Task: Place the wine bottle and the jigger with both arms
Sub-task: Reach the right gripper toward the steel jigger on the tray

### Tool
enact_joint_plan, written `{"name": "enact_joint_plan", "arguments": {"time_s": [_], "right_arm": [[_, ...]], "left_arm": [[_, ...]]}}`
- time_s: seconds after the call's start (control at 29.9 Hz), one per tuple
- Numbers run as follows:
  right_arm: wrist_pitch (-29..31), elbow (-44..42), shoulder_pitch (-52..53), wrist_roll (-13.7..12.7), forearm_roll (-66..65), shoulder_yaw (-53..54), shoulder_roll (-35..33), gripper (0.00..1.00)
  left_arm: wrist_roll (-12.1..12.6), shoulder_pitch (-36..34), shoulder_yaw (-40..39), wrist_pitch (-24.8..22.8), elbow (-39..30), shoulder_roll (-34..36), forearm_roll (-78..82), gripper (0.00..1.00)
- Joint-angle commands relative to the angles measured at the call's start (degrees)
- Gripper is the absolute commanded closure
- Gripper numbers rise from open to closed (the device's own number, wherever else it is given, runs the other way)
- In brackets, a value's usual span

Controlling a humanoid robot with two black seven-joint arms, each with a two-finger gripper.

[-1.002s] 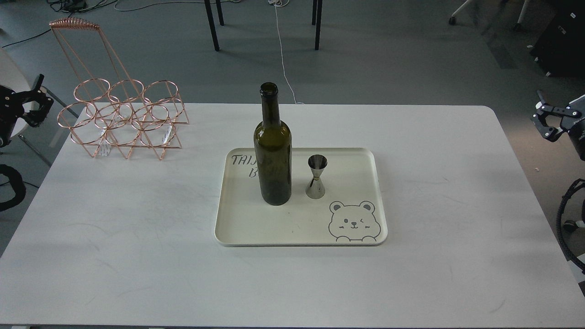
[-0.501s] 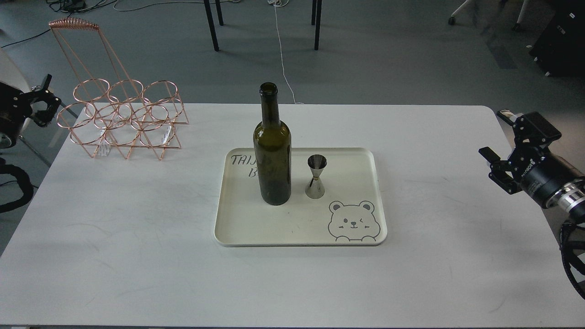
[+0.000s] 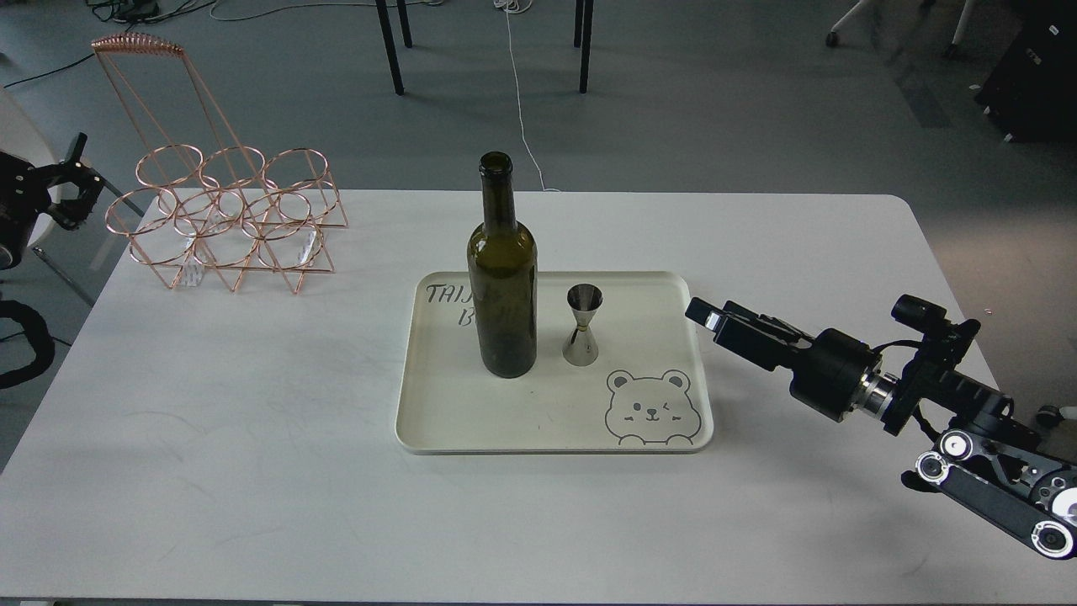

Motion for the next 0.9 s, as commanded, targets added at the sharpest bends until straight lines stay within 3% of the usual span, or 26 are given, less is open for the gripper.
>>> {"name": "enact_joint_plan", "arguments": {"time_s": [0.0, 0.4, 0.87], "right_arm": [[-1.2, -3.2, 2.4, 0.0, -7.6, -1.7, 3.6, 0.01], [-12.1, -19.3, 15.1, 0.0, -14.8, -17.7, 14.4, 0.12], [-12.9, -28.4, 21.1, 0.0, -14.8, -24.9, 21.9, 0.29]], "left_arm": [[0.0, -0.1, -0.1, 0.0, 0.0, -0.1, 0.0, 0.02], [0.0, -0.1, -0.5, -0.1, 0.1, 0.1, 0.1, 0.02], [-0.1, -0.1, -0.6, -0.1, 0.9, 0.1, 0.1, 0.02]]}}
